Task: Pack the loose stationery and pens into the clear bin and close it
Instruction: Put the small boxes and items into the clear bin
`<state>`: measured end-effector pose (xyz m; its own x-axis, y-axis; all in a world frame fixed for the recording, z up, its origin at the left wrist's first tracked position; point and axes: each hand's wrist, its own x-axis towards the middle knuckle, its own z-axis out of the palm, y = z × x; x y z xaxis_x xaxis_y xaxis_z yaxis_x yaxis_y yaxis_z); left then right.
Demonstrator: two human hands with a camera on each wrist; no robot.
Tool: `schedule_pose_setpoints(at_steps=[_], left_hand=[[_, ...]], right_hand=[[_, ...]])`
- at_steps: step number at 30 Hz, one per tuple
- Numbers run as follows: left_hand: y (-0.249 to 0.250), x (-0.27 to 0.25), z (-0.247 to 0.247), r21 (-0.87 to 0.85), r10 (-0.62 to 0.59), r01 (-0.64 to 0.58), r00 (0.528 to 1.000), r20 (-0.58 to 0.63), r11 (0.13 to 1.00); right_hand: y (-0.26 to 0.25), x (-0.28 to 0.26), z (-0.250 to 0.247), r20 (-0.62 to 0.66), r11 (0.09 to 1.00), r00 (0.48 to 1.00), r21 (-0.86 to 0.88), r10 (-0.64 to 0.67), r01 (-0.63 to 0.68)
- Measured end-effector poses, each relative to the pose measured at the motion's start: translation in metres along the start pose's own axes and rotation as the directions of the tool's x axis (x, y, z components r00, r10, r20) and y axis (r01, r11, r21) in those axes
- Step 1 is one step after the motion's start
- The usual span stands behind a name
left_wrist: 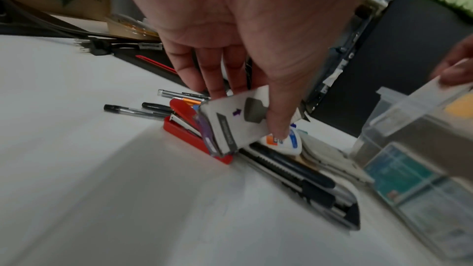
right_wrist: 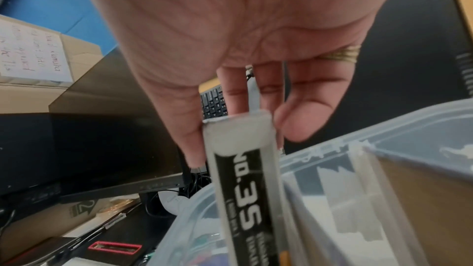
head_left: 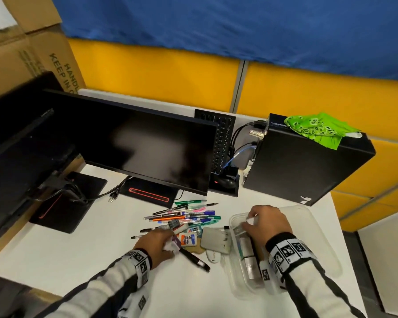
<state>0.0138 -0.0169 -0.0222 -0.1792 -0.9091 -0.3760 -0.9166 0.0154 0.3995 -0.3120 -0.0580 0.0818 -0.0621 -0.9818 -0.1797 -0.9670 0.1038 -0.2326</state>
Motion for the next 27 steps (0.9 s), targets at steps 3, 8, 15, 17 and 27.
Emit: schedule_pose_setpoints(at_steps=[3,8,15,17,27], left_hand=[[0.003,0.000,-0.001,-0.157,0.000,-0.003,1.000,-0.022,0.988],[0.017,-0.001,-0.006,-0.457,-0.005,-0.019,0.999,-0.052,0.889],[0.045,-0.004,-0.026,-0.696,0.045,-0.032,0.999,0.000,0.718],[0.064,-0.007,-0.037,-0.713,0.120,-0.079,0.993,0.007,0.697],[0.177,0.005,-0.050,-0.525,0.430,-0.460,0.883,-0.187,0.716]], right_hand=[[-0.002,0.005,0.004,-0.056,1.000,0.998,0.007,0.022,-0.022],[0.002,0.009,0.023,-0.042,0.995,0.999,0.092,-0.022,0.026],[0.010,0.001,0.027,-0.116,0.958,0.992,0.277,-0.042,0.073],[0.009,-0.006,0.022,-0.128,0.908,0.990,0.406,-0.057,0.105],[0.008,-0.053,-0.027,-0.057,0.721,0.991,0.681,-0.122,0.128]])
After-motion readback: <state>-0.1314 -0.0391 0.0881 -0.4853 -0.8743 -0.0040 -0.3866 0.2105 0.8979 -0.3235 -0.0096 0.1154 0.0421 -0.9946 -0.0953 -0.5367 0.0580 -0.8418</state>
